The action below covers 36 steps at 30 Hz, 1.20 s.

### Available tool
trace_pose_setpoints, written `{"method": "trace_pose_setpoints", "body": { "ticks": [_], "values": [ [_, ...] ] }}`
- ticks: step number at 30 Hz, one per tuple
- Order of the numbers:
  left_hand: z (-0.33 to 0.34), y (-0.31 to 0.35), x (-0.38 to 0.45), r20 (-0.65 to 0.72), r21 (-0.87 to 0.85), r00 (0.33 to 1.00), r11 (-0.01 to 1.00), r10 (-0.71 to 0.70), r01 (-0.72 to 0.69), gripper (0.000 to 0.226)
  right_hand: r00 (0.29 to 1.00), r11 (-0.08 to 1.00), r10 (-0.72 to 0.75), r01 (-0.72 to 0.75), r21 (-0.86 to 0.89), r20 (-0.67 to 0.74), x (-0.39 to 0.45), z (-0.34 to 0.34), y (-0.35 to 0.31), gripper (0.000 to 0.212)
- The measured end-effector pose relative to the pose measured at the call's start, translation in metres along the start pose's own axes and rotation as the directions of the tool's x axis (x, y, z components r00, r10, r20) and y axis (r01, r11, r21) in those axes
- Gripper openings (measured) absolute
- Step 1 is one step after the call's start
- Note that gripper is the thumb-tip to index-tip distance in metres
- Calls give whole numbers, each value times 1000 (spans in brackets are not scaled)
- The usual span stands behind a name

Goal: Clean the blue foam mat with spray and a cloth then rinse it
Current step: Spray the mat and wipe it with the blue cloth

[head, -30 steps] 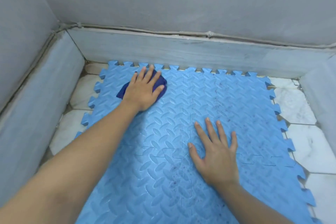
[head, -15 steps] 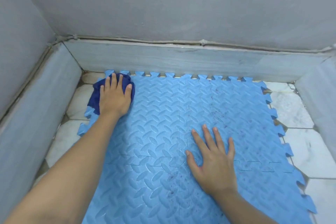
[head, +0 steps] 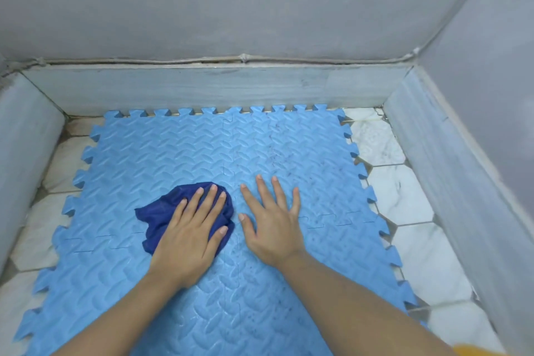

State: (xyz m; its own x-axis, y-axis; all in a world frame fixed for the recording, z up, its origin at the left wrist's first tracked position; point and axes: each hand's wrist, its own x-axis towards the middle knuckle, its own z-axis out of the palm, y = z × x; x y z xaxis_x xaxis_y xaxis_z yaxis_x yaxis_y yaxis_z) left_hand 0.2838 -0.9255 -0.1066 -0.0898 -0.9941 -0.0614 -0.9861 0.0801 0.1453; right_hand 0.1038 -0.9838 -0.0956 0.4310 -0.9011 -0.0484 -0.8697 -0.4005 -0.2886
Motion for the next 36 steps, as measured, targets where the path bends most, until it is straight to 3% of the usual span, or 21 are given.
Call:
{"method": "trace_pose_setpoints", "body": {
  "ticks": [4,5,7,9,10,13,16,19,21,23,25,27,29,32,34,36],
  "values": [
    [1,0,7,-18,-30,998,998,-64,63,62,982,983,-159,167,-78,106,-8,-30,55,53],
    [1,2,8,-26,-32,997,997,-76,75,62,991,985,-115,123,-117,75,-14,-35,80,54],
    [-1,2,9,-36,-28,994,994,-105,104,64,995,982,93,-100,-159,-45,-29,-43,126,55],
    [-1,4,10,-26,-36,995,994,-100,99,69,939,939,324,-334,-82,-112,-45,-42,155,50],
    [-1,6,9,-7,-49,997,996,-75,74,71,918,925,376,-381,-15,-126,-48,-39,160,50],
    [-4,36,0,47,-2,982,983,183,-183,69,915,936,349,-348,44,-201,-45,-34,160,56],
    [2,89,2,85,75,881,879,464,-471,63,923,947,318,-319,33,-219,-45,-30,162,63],
    [4,115,48,124,80,806,804,579,-590,61,913,947,320,-314,65,-254,-45,-27,163,57],
    [1,110,101,117,67,795,794,595,-604,62,909,947,321,-311,78,-267,-42,-25,164,55],
    [-1,99,159,78,39,878,878,473,-477,66,903,946,323,-310,91,-282,-44,-24,164,54],
    [-1,90,215,-5,-1,982,982,187,-187,67,897,949,316,-302,94,-308,-44,-24,165,52],
    [-1,85,249,-44,-21,994,994,-104,103,60,899,952,305,-296,80,-315,-44,-23,165,52],
    [-3,90,251,-32,-63,985,984,-172,169,59,896,953,301,-289,88,-325,-42,-22,166,52],
    [-3,105,186,-9,-104,996,991,85,-85,67,892,947,322,-300,117,-317,-43,-25,165,52],
    [-4,119,115,63,-75,938,939,342,-337,65,892,946,324,-300,124,-315,-42,-28,165,51],
    [0,117,88,116,-67,864,872,490,-486,60,891,946,324,-303,114,-317,-43,-29,163,50]
  ]
}}
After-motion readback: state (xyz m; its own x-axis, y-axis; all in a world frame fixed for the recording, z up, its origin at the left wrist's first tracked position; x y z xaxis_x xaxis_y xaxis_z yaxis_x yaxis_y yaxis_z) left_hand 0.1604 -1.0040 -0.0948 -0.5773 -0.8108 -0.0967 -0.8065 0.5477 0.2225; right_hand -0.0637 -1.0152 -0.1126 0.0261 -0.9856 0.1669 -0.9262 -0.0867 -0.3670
